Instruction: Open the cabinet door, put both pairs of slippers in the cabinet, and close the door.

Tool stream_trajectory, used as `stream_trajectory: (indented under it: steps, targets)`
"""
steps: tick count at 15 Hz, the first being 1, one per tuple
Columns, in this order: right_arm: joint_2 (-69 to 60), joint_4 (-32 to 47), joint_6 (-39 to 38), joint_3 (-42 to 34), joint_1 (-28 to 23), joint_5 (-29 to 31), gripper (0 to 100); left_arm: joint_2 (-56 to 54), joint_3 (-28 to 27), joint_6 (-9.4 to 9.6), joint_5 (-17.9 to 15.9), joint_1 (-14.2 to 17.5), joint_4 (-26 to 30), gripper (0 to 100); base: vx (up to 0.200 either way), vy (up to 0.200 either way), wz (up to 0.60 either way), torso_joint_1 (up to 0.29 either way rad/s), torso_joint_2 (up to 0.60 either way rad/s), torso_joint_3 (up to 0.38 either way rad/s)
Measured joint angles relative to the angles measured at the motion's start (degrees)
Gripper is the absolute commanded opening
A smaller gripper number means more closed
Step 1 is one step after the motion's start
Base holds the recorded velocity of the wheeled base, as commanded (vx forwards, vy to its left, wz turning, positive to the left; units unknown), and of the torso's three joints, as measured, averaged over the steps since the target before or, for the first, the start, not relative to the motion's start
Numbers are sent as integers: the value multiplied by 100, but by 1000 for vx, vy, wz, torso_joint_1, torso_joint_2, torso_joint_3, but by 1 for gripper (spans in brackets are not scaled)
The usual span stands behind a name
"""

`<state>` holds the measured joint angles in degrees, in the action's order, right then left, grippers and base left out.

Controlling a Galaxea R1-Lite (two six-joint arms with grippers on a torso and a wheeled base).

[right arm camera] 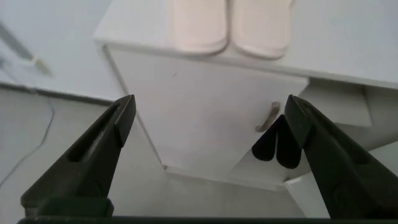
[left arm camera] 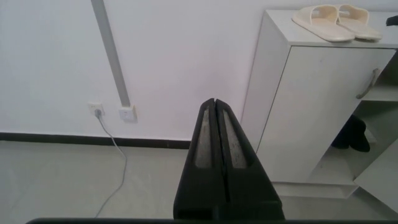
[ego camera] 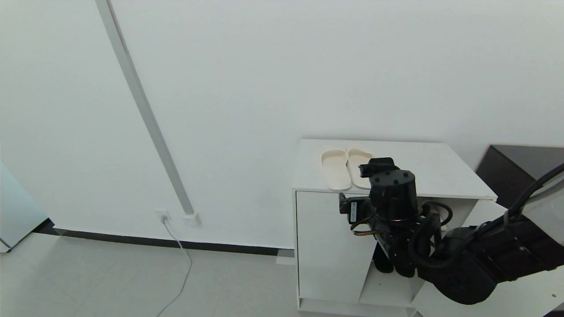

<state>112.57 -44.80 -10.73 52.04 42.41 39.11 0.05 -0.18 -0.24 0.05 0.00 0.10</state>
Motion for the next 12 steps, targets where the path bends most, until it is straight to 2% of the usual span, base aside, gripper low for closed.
stream_trajectory:
  steps: [3,12]
  targets:
    - [20,2,0,57,-79,-2,100,0,2,11,-5,-5,6,0,0,0,0,0,0,0]
    - [210,-13,26,212,-115,0,100,0,0,9,0,-2,11,0,200,0,0,5,-1,1]
